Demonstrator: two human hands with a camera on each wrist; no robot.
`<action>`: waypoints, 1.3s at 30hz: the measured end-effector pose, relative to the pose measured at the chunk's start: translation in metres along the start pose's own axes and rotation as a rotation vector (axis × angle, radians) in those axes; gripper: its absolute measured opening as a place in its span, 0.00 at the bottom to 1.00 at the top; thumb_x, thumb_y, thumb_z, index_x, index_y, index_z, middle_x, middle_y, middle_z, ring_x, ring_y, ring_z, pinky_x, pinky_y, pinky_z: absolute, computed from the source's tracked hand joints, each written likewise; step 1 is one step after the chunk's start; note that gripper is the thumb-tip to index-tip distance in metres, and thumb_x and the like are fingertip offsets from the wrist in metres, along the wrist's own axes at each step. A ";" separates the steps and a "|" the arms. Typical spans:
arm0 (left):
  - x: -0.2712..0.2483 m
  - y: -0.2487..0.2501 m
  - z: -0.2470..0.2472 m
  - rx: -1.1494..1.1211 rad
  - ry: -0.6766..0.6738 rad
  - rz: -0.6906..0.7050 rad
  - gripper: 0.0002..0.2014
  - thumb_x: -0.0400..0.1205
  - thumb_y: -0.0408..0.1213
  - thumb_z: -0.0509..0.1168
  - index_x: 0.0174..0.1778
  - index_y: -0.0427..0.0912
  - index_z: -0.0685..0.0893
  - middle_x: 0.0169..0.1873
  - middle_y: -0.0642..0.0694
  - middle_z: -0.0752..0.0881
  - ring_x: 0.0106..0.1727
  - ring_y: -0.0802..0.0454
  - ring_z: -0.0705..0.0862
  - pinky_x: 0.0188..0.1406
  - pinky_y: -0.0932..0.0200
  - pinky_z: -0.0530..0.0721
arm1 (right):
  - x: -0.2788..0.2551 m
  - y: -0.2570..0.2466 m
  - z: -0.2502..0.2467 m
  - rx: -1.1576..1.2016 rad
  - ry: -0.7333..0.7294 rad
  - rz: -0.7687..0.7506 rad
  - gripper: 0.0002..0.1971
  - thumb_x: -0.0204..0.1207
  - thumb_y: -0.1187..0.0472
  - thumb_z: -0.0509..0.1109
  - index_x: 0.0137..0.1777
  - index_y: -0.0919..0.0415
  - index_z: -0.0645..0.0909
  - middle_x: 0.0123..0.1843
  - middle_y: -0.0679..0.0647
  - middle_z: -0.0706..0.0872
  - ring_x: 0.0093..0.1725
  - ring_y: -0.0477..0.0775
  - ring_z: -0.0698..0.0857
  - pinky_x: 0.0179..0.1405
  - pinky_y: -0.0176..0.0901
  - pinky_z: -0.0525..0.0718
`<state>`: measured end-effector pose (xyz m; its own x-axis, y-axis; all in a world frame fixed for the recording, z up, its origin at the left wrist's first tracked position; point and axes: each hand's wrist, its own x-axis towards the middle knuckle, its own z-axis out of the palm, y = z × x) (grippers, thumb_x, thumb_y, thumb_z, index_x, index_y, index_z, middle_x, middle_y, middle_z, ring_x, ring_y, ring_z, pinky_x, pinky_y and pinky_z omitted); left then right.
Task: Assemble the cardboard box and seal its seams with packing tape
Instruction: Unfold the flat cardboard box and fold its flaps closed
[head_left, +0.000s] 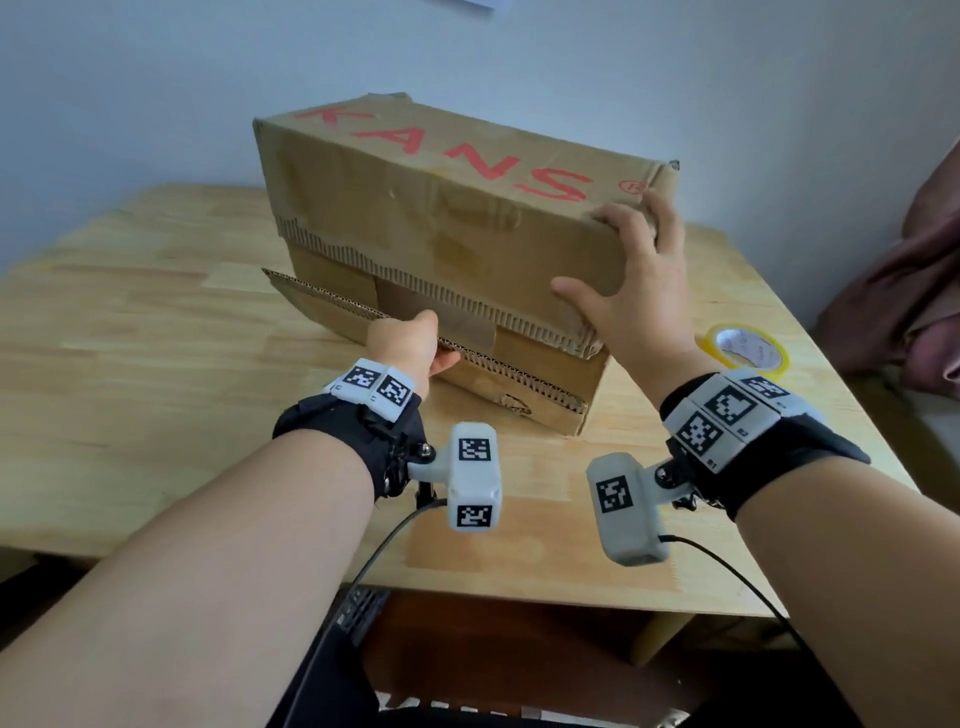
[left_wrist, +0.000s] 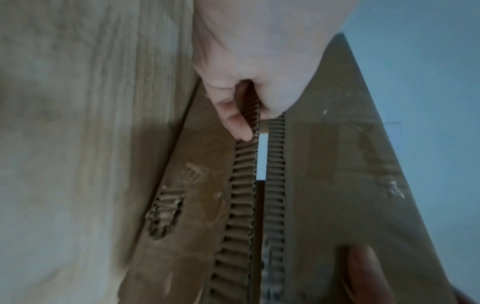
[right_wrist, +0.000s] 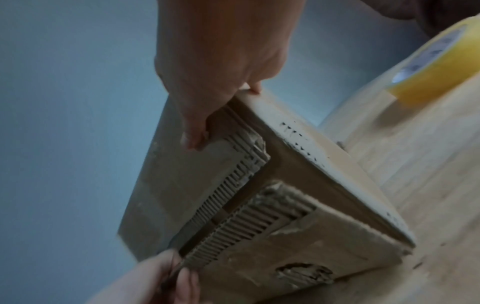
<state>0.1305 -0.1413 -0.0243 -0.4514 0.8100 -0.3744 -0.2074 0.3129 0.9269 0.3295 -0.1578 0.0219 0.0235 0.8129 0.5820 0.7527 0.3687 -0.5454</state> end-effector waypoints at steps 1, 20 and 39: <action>-0.007 -0.004 0.001 -0.006 -0.014 -0.004 0.17 0.81 0.29 0.60 0.66 0.33 0.73 0.57 0.38 0.82 0.16 0.54 0.84 0.17 0.66 0.82 | -0.001 0.004 -0.001 0.011 0.010 -0.021 0.30 0.67 0.54 0.81 0.68 0.57 0.76 0.79 0.62 0.61 0.79 0.65 0.62 0.77 0.59 0.65; 0.047 0.000 -0.056 0.600 0.055 0.435 0.54 0.73 0.46 0.75 0.82 0.37 0.43 0.82 0.37 0.46 0.79 0.41 0.63 0.72 0.54 0.66 | -0.018 0.046 -0.002 0.000 0.162 0.098 0.29 0.79 0.61 0.69 0.79 0.53 0.66 0.81 0.67 0.54 0.81 0.61 0.60 0.68 0.35 0.60; 0.099 0.004 -0.065 0.601 -0.052 0.383 0.62 0.64 0.63 0.75 0.83 0.54 0.39 0.81 0.43 0.57 0.81 0.42 0.57 0.77 0.38 0.62 | -0.022 0.074 0.039 0.323 0.308 0.563 0.33 0.75 0.43 0.71 0.75 0.58 0.67 0.64 0.47 0.81 0.64 0.47 0.81 0.67 0.44 0.79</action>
<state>0.0292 -0.0923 -0.0594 -0.3514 0.9357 -0.0318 0.4781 0.2085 0.8532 0.3591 -0.1306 -0.0546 0.5714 0.7725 0.2771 0.3406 0.0841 -0.9365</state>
